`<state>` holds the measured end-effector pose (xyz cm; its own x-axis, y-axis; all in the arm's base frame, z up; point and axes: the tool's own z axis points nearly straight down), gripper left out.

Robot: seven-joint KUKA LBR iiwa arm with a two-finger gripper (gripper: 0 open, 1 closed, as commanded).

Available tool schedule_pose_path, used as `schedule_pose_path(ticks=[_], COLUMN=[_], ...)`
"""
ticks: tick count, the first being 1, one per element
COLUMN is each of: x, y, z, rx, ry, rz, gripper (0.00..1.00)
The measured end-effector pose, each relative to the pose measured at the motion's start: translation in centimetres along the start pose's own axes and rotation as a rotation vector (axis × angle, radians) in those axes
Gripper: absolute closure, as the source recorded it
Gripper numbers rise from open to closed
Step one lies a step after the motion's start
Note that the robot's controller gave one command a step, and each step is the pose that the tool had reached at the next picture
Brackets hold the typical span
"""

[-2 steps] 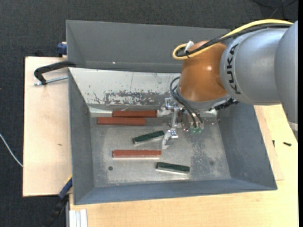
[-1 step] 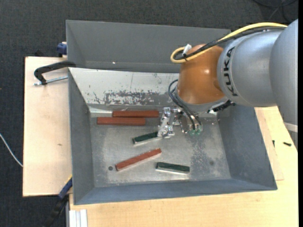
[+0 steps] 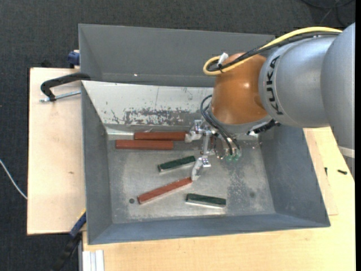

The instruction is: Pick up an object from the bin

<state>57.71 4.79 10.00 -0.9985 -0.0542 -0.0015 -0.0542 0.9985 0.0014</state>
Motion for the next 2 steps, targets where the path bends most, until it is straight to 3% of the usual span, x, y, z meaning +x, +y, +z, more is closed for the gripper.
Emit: schedule_pose_path(ticks=[1,2], x=[0.0,0.0], y=[0.0,0.0], z=[0.0,0.0], rx=[0.0,0.0], ry=[0.0,0.0], rz=[0.0,0.0], gripper=[1.0,0.0])
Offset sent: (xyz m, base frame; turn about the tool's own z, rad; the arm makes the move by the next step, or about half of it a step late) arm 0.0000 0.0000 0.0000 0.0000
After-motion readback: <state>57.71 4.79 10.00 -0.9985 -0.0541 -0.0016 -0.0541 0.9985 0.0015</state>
